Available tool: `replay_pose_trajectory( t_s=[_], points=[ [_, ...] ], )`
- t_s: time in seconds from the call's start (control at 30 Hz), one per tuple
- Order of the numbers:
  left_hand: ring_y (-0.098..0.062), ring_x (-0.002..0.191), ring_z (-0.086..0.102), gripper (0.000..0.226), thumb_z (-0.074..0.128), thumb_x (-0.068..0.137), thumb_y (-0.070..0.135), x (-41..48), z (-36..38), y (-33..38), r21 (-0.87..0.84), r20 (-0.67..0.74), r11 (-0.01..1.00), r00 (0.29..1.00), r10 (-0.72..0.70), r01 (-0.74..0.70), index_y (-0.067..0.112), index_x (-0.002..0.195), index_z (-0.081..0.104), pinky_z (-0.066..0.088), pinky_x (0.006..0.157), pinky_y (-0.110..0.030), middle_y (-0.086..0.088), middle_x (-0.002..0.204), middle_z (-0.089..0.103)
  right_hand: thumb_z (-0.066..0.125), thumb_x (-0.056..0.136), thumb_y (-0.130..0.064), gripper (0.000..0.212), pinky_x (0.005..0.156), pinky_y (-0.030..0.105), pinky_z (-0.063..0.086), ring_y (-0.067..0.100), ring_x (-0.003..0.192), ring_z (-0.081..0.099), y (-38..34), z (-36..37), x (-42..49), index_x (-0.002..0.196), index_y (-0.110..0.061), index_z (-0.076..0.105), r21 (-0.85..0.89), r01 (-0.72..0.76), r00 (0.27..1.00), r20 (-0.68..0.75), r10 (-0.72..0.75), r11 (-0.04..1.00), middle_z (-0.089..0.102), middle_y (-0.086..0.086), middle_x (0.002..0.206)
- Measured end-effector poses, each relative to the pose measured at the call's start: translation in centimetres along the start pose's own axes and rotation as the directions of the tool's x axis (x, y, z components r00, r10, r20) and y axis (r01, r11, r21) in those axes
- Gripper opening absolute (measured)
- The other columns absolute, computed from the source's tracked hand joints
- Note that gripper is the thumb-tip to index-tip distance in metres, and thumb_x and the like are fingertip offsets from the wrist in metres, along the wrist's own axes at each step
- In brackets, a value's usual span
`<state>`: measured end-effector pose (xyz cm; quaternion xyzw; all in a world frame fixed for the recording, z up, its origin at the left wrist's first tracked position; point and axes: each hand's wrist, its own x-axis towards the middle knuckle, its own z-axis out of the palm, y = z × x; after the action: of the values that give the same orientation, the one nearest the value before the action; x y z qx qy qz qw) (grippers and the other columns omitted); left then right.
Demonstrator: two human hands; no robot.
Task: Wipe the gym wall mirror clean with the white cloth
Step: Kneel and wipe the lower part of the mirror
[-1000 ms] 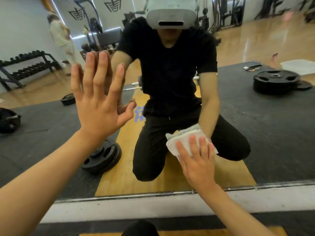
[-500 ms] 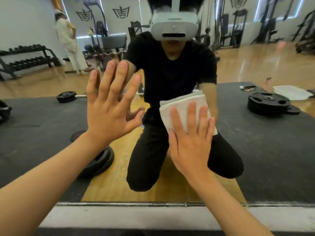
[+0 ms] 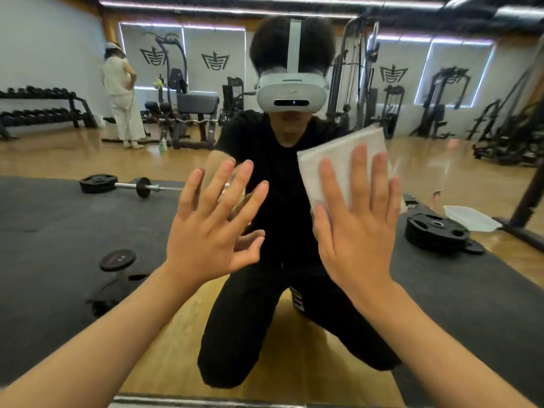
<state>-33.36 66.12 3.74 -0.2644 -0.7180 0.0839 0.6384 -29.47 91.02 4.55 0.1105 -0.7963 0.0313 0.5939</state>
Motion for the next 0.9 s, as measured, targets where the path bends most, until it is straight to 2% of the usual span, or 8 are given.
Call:
replay_pose_trajectory(
  t_s=[0.13, 0.2, 0.33, 0.43, 0.57, 0.63, 0.77, 0.9],
  points=[
    [-0.037, 0.158, 0.026, 0.077, 0.057, 0.095, 0.052, 0.0, -0.3, 0.0, -0.013, 0.0, 1.0, 1.0, -0.023, 0.023, 0.017, 0.162, 0.042, 0.016, 0.129, -0.06, -0.017, 0.171, 0.028, 0.025, 0.114, -0.042, 0.059, 0.131, 0.053, 0.0, 0.04, 0.161, 0.004, 3.8, -0.3, -9.1, 0.169, -0.027, 0.011, -0.087, 0.233, 0.95, 0.234, -0.207, 0.969, -0.003, 0.012, 0.176],
    [-0.037, 0.159, 0.026, 0.076, 0.059, 0.094, 0.051, -0.1, -0.2, 0.1, -0.009, 0.004, 1.0, 1.0, -0.026, 0.026, 0.017, 0.161, 0.044, 0.019, 0.128, -0.061, -0.017, 0.17, 0.032, 0.029, 0.112, -0.041, 0.062, 0.131, 0.052, -0.001, 0.041, 0.16, 0.004, 4.8, -0.9, -7.7, 0.169, -0.029, 0.008, -0.101, 0.301, 0.93, 0.25, -0.268, 0.948, -0.005, 0.01, 0.176],
    [-0.035, 0.159, 0.026, 0.078, 0.061, 0.093, 0.049, 0.0, -0.3, 0.0, -0.031, 0.0, 0.999, 1.0, -0.02, 0.02, 0.017, 0.161, 0.043, 0.022, 0.127, -0.061, -0.015, 0.17, 0.032, 0.027, 0.114, -0.041, 0.059, 0.13, 0.056, -0.002, 0.045, 0.16, -0.002, -0.6, -1.3, 4.2, 0.168, -0.025, 0.009, -0.052, 0.051, 0.998, 0.038, -0.049, 0.997, -0.003, 0.014, 0.175],
    [-0.035, 0.16, 0.026, 0.077, 0.06, 0.093, 0.045, -0.1, -0.5, -0.2, -0.056, -0.006, 0.998, 1.0, -0.008, 0.008, 0.017, 0.162, 0.041, 0.023, 0.127, -0.061, -0.015, 0.17, 0.032, 0.027, 0.114, -0.045, 0.06, 0.129, 0.059, 0.0, 0.045, 0.16, 0.0, -5.7, -1.1, 9.7, 0.168, -0.023, 0.014, 0.009, -0.08, 0.996, -0.031, 0.081, 0.997, 0.005, 0.015, 0.175],
    [-0.035, 0.159, 0.028, 0.077, 0.058, 0.093, 0.043, -0.2, -0.5, -0.4, -0.05, -0.019, 0.999, 1.0, 0.003, -0.004, 0.017, 0.163, 0.04, 0.025, 0.125, -0.062, -0.016, 0.17, 0.032, 0.032, 0.114, -0.043, 0.057, 0.13, 0.056, 0.006, 0.038, 0.162, 0.004, -2.5, -2.0, 9.2, 0.167, -0.029, 0.019, -0.057, 0.308, 0.949, 0.088, -0.303, 0.95, 0.011, 0.009, 0.175],
    [-0.036, 0.159, 0.027, 0.077, 0.056, 0.093, 0.043, -0.1, -0.4, -0.3, -0.048, -0.026, 0.999, 1.0, 0.004, -0.005, 0.017, 0.164, 0.038, 0.022, 0.126, -0.062, -0.016, 0.171, 0.03, 0.034, 0.113, -0.044, 0.058, 0.13, 0.057, 0.008, 0.038, 0.162, 0.005, 4.2, -3.8, 8.2, 0.168, -0.027, 0.021, -0.125, 0.372, 0.925, 0.136, -0.356, 0.92, 0.01, 0.01, 0.175],
    [-0.037, 0.159, 0.026, 0.073, 0.055, 0.097, 0.042, 0.0, 0.1, 0.2, -0.035, -0.036, 0.999, 0.999, -0.015, 0.014, 0.017, 0.163, 0.038, 0.023, 0.125, -0.064, -0.016, 0.172, 0.029, 0.029, 0.113, -0.04, 0.061, 0.126, 0.066, 0.014, 0.045, 0.16, 0.0, 13.9, -7.7, 5.2, 0.167, -0.013, 0.021, -0.205, -0.008, 0.995, 0.095, 0.028, 0.979, 0.006, 0.02, 0.175],
    [-0.037, 0.16, 0.024, 0.073, 0.055, 0.098, 0.043, 0.0, 0.2, 0.3, -0.02, -0.019, 1.0, 1.0, -0.022, 0.022, 0.016, 0.163, 0.039, 0.027, 0.122, -0.066, -0.017, 0.171, 0.03, 0.023, 0.114, -0.04, 0.062, 0.126, 0.068, 0.009, 0.05, 0.158, 0.0, 8.4, -5.8, 8.3, 0.168, -0.015, 0.006, -0.105, -0.247, 0.969, -0.021, 0.246, 0.963, 0.002, 0.023, 0.174]
  ],
)
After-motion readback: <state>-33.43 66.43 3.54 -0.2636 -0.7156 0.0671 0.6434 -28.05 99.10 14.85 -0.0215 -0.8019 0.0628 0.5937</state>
